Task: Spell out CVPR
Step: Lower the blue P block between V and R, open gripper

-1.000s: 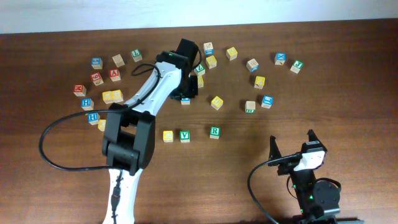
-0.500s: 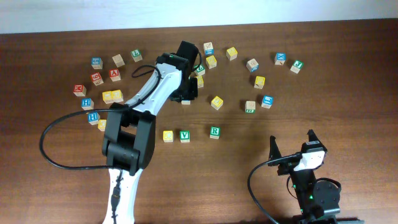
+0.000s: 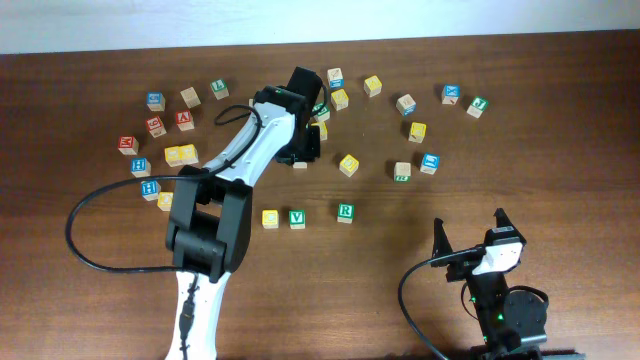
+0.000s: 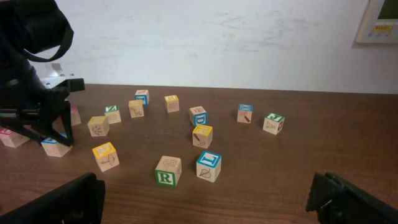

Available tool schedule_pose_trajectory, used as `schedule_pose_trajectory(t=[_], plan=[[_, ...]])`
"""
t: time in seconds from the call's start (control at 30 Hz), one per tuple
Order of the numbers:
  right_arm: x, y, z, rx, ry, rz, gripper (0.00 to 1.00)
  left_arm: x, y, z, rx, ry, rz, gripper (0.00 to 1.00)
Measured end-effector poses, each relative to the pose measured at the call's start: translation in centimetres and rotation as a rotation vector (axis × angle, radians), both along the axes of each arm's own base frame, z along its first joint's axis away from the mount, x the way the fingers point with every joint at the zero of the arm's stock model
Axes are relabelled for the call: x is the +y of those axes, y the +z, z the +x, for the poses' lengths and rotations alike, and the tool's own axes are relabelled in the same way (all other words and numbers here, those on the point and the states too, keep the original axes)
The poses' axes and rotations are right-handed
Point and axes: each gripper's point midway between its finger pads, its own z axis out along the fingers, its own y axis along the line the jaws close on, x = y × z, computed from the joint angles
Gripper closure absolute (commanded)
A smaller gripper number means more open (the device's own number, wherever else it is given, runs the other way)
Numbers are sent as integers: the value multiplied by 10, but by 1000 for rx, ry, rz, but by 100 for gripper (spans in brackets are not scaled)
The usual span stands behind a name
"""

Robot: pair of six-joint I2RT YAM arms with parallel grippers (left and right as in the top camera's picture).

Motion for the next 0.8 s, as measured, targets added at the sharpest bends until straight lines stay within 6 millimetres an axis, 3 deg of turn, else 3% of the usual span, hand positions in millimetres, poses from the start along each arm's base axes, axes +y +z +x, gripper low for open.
schedule_pose_trajectory(t=[0.3,0.47,0.6,0.7,0.8], plan=[[0,0,0,0,0,0,2,1,0,-1,6,3,2,79],[0,0,0,0,0,0,2,1,-1,-17,76,-1,-9,83],[0,0,0,0,0,0,2,-21,3,-54,251,-16,-156,82],[0,0,0,0,0,0,2,-19,7,-91,409,-3,-163,83],[0,0,0,0,0,0,2,-20,9,-104,456,-7,-149,83]])
